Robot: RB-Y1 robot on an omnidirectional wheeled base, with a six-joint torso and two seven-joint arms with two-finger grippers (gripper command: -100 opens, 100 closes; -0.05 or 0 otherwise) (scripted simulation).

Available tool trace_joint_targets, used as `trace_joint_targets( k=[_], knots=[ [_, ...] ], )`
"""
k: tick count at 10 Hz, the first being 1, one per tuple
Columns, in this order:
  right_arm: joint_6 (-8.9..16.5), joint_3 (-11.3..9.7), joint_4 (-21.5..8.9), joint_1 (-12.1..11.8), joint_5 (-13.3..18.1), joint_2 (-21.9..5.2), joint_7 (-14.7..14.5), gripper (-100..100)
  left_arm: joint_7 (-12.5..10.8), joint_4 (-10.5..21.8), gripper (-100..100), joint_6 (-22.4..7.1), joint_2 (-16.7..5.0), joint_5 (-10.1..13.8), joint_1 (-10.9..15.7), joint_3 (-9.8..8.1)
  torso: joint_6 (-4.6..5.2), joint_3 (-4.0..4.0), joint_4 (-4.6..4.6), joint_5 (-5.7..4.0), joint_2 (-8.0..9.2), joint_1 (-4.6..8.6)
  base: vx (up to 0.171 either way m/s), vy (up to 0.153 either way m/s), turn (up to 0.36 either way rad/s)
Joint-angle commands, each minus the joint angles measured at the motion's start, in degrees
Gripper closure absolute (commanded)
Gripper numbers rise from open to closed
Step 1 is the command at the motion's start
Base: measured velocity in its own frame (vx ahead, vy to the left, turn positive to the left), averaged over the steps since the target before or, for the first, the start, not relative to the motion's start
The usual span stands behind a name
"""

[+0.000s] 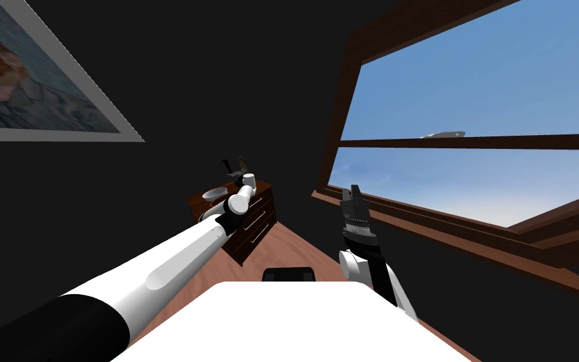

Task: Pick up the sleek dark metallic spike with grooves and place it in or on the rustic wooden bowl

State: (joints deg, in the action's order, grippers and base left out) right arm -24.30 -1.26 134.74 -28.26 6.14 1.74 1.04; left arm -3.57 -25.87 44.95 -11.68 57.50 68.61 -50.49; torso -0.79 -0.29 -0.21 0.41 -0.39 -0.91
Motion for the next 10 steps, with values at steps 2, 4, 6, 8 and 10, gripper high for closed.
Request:
trace_joint_targets(
  k=[2,4,6,8,10],
  knots=[
    [0.00,0.00,0.00,0.00,0.00,0.00,0.00,0,0.00,0.00,-100,0.00,0.00,0.00,0.00,0.00,0.00,-0.01,0.00,0.00,-0.01,0.01,0.000,0.000,0.000],
    [0.00,0.00,0.00,0.00,0.00,0.00,0.00,0,0.00,0.00,-100,0.00,0.00,0.00,0.00,0.00,0.00,-0.01,-0.01,-0.01,-0.02,0.02,0.000,0.000,0.000],
    [0.00,0.00,0.00,0.00,0.00,0.00,0.00,0,1.91,-1.39,-100,-2.10,0.82,0.04,0.78,-1.38,0.00,-0.02,-0.01,-0.01,-0.03,0.02,0.013,-0.019,0.095],
    [0.00,0.00,0.00,-0.01,0.00,0.00,0.00,0,1.91,-1.39,-100,-2.10,0.82,0.04,0.78,-1.38,0.01,-0.09,-0.03,-0.05,-0.15,0.23,0.028,-0.049,0.055],
    [0.00,0.00,0.00,-0.01,0.00,0.01,0.00,0,5.60,-4.16,-100,-6.01,2.45,0.13,2.36,-4.14,-0.02,-0.08,-0.03,-0.05,-0.14,0.23,0.037,-0.072,0.215]
  ],
)
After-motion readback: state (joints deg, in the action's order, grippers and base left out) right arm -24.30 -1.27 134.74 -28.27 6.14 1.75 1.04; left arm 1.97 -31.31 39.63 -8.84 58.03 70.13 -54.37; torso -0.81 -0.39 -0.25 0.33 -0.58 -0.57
